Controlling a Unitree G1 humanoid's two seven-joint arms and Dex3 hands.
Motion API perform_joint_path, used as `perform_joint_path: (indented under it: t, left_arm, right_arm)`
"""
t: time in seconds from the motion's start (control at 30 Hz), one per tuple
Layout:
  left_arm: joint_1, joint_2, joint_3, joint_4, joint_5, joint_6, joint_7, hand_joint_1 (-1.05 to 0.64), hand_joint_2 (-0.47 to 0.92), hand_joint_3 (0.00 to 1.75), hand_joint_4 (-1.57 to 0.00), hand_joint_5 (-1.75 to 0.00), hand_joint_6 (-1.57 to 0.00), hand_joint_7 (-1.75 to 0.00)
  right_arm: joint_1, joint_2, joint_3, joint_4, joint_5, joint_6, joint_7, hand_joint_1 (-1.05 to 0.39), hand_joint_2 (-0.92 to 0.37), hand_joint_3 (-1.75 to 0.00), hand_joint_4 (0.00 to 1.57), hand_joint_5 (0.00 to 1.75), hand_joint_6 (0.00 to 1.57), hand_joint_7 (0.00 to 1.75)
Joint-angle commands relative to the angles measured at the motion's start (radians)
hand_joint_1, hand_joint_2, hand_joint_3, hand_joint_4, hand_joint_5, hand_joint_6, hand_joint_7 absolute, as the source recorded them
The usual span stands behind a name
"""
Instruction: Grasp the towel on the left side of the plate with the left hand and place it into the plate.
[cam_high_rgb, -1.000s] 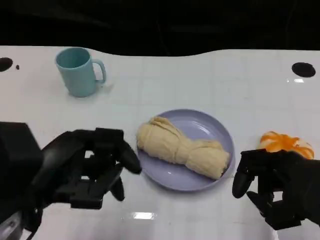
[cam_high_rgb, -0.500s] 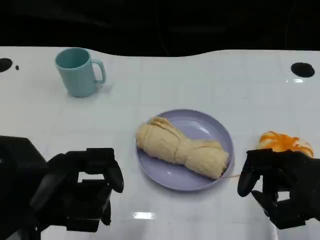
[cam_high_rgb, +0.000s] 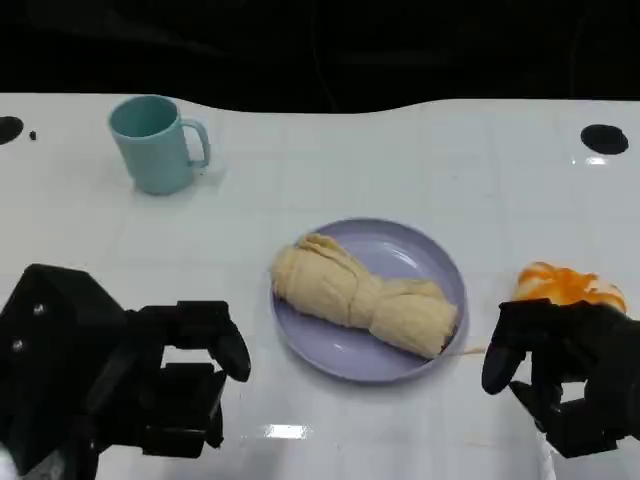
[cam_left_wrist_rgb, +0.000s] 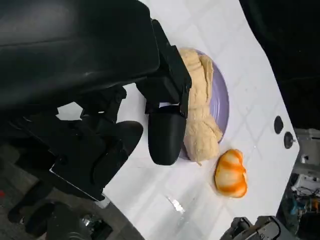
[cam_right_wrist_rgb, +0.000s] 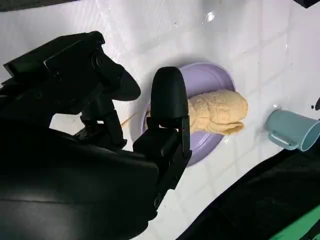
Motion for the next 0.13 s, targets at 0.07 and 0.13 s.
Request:
perform_joint_path:
  t: [0.07,0.13]
  left_arm:
    - [-0.009,0.017,0.001,-0.019,0.011,0.048,0.023,-0.02,0.44,1.41,-0.85,-1.75,-0.75,-1.64]
    - [-0.014,0.018,-0.001,-0.029,0.017,0.067,0.031,-0.02,0.44,1.40,-0.85,-1.75,-0.75,-1.65]
  right_arm:
    - [0.010,-0.013,-0.024,0.012,0.008,-0.041,0.002,0.03,-0.57,-1.08,0.74,1.75,0.70,1.45]
    - [0.008,-0.012,-0.026,0.008,0.005,-0.034,0.002,0.02,-0.56,-1.08,0.73,1.75,0.70,1.45]
